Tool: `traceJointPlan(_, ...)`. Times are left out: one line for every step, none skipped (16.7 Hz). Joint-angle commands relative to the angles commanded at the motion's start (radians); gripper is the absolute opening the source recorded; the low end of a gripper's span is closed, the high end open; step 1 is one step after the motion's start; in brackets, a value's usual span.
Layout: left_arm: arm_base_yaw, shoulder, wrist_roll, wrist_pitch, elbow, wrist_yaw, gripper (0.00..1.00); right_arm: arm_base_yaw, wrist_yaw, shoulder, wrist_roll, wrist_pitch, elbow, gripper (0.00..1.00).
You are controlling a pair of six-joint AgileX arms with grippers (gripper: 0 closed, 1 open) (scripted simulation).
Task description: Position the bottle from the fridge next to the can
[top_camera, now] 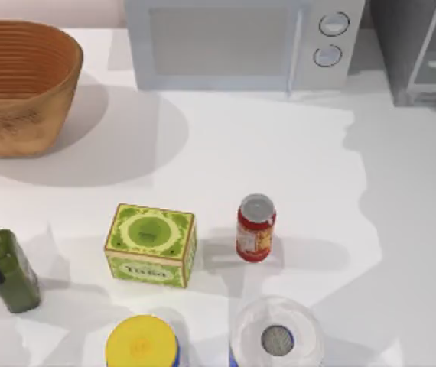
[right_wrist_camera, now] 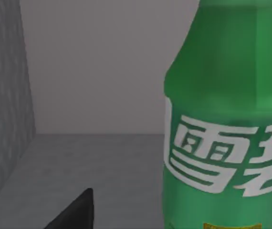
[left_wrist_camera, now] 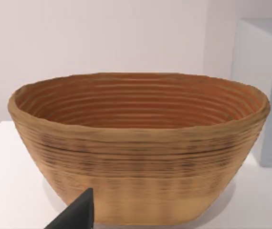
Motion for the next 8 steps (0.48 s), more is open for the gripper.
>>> traceJointPlan(0.000, 0.000, 0.000, 0.000, 0.000, 0.000, 1.00, 0.001, 0.003, 0.016, 0.000, -0.013, 0.030, 1.00)
traceJointPlan(0.000, 0.000, 0.000, 0.000, 0.000, 0.000, 1.00, 0.004, 0.005, 0.034, 0.000, -0.029, 0.064, 1.00)
traceJointPlan(0.000, 0.000, 0.000, 0.000, 0.000, 0.000, 1.00, 0.006, 0.008, 0.053, 0.000, -0.047, 0.102, 1.00)
traceJointPlan(0.000, 0.000, 0.000, 0.000, 0.000, 0.000, 1.00, 0.009, 0.011, 0.072, -0.001, -0.066, 0.140, 1.00)
traceJointPlan(0.000, 0.000, 0.000, 0.000, 0.000, 0.000, 1.00, 0.012, 0.013, 0.091, -0.001, -0.084, 0.177, 1.00)
traceJointPlan(0.000, 0.000, 0.000, 0.000, 0.000, 0.000, 1.00, 0.014, 0.016, 0.107, -0.001, -0.101, 0.211, 1.00)
traceJointPlan(0.000, 0.000, 0.000, 0.000, 0.000, 0.000, 1.00, 0.016, 0.018, 0.120, -0.001, -0.115, 0.238, 1.00)
traceJointPlan(0.000, 0.000, 0.000, 0.000, 0.000, 0.000, 1.00, 0.018, 0.020, 0.129, -0.001, -0.125, 0.256, 1.00)
